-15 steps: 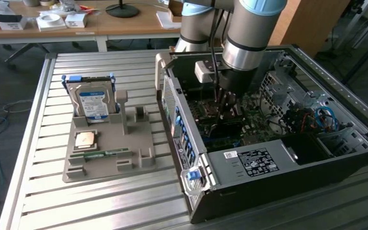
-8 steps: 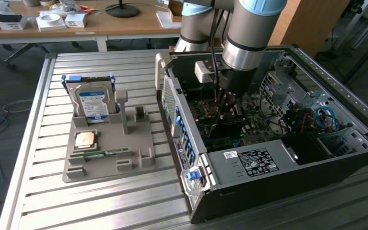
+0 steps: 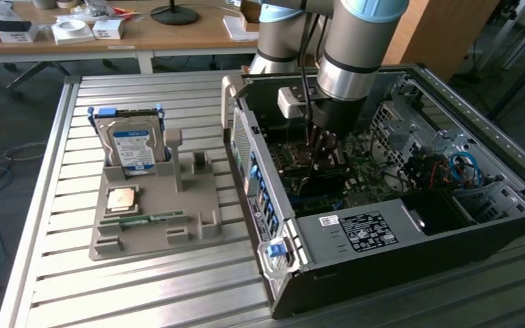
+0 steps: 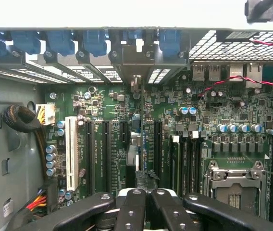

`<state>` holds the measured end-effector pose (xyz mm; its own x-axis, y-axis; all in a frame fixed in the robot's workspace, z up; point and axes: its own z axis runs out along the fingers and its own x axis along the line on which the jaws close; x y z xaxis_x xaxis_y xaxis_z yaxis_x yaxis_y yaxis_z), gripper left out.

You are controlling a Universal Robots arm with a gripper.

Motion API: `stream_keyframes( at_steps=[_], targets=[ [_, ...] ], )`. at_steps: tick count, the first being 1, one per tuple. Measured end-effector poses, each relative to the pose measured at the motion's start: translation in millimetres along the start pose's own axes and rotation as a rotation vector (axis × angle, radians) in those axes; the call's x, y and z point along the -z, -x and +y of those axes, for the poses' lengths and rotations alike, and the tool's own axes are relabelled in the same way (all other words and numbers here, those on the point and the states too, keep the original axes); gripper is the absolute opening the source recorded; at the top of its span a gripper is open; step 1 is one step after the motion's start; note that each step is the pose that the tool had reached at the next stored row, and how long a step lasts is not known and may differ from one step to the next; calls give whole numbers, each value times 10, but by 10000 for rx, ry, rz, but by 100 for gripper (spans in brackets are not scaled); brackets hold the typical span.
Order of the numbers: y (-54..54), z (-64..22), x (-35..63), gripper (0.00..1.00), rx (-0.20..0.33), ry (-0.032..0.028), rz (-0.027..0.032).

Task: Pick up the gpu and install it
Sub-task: 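Press down on the gpu until it lock into place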

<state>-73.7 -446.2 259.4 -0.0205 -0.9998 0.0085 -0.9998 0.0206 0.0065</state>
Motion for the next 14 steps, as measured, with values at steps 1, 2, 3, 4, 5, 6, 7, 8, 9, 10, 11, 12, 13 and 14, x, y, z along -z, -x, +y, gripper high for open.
stream_keyframes(
  at_steps=[1, 2, 3, 4, 5, 6, 7, 8, 9, 10, 11, 12, 13, 14],
  targets=[
    [0, 0, 0, 11, 0, 0, -1],
    [0, 0, 1, 11, 0, 0, -2],
    [0, 0, 5, 11, -1, -1, -4],
    [1, 0, 12, 11, -1, -5, -16],
    [3, 0, 27, 11, -2, -11, -31],
    [2, 0, 50, 11, -2, -10, -21],
    [-1, 1, 80, 11, -2, -1, -1],
    [0, 1, 98, 11, -2, -3, -5],
    [-1, 1, 119, 11, -1, -2, -4],
    [-1, 1, 139, 11, 0, -1, -3],
    [-1, 1, 160, 11, -1, -1, -1],
    [-2, 1, 180, 11, -1, -1, -2],
    [-2, 1, 198, 11, -1, -1, -2],
    [-2, 1, 216, 11, 0, -1, -1]
  ],
)
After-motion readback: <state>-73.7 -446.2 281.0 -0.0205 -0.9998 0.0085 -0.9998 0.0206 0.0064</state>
